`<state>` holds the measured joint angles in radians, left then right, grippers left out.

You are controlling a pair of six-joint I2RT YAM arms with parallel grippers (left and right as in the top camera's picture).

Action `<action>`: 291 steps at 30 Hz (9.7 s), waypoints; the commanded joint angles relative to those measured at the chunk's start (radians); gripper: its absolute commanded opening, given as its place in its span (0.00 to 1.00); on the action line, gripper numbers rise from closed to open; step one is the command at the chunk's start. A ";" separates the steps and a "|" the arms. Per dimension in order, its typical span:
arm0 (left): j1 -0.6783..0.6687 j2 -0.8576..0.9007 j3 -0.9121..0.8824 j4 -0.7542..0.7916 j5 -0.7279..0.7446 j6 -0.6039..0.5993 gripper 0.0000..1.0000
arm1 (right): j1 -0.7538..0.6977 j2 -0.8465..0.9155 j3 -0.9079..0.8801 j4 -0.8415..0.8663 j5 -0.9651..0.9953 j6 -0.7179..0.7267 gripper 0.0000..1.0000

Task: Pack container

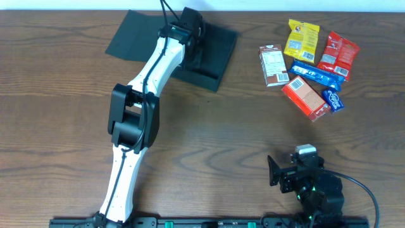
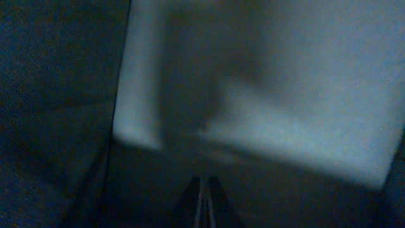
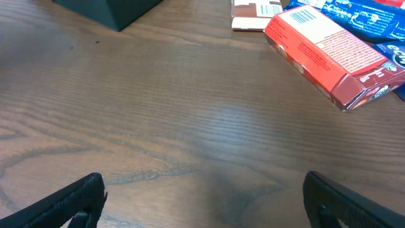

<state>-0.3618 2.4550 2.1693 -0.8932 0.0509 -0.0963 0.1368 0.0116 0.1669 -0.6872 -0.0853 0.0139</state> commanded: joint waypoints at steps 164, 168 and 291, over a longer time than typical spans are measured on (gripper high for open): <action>0.016 -0.503 -0.151 -0.202 -0.024 -0.191 0.95 | -0.085 0.076 0.012 0.523 0.001 0.906 0.99; 0.016 -0.503 -0.151 -0.178 -0.029 -0.187 0.95 | -0.211 0.333 0.152 0.523 -0.102 0.757 0.99; 0.363 -0.503 -0.151 -0.232 -0.154 -0.121 0.95 | 0.543 2.412 2.152 -0.698 0.108 0.698 0.56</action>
<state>-0.0010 1.9598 1.9984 -1.1213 -0.1101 -0.2279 0.6853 2.4149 2.3268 -1.3922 -0.0063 0.6342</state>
